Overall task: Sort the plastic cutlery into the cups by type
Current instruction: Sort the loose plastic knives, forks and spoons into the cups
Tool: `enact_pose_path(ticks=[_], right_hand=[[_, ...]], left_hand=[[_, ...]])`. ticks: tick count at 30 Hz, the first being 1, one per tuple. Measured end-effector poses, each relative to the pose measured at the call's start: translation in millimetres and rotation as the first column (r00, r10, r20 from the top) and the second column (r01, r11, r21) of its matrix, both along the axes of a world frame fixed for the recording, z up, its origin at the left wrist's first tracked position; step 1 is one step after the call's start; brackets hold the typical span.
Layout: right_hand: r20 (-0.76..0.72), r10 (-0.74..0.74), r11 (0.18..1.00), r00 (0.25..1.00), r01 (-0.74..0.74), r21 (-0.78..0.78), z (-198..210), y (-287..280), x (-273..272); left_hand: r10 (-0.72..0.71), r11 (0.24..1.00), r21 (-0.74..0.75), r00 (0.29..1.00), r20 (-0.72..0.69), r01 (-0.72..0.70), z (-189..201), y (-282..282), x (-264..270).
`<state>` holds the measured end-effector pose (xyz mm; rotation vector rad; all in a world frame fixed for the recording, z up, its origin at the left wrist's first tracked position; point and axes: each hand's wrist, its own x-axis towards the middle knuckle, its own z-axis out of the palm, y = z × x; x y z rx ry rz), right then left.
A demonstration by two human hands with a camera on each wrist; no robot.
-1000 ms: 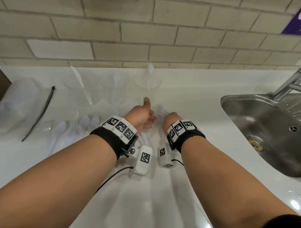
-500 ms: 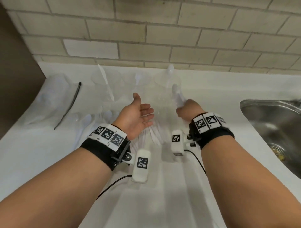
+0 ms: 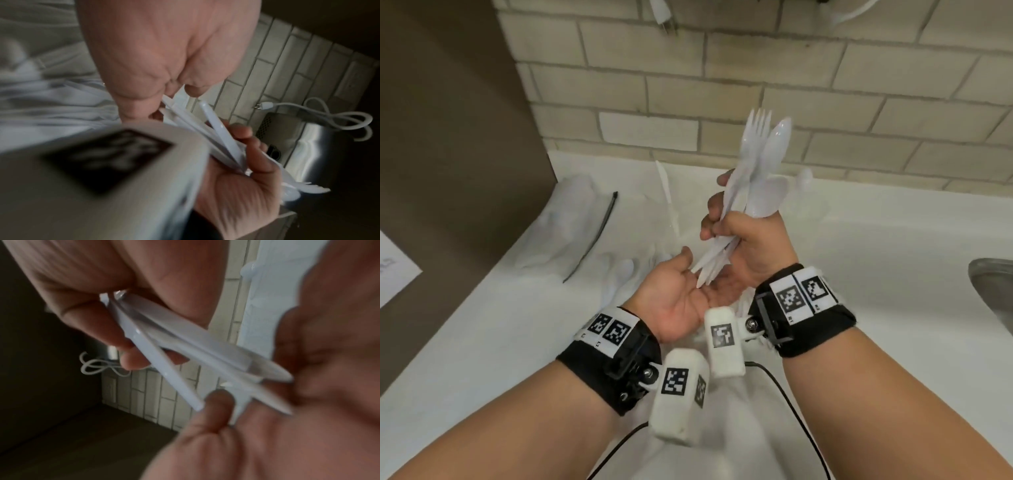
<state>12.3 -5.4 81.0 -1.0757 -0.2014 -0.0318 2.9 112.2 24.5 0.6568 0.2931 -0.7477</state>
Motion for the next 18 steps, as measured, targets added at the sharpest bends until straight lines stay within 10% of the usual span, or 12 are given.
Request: enact_pose_path(ticks=[11, 18], right_hand=[[-0.146, -0.028, 0.915, 0.989, -0.034, -0.402, -23, 16, 4], [-0.193, -0.062, 0.930, 0.979, -0.014, -0.368, -23, 14, 15]], left_hand=[[0.068, 0.997, -0.045, 0.990, 0.120, -0.063, 1, 14, 15], [0.022, 1.000, -0.018, 0.991, 0.133, -0.020, -1, 23, 27]])
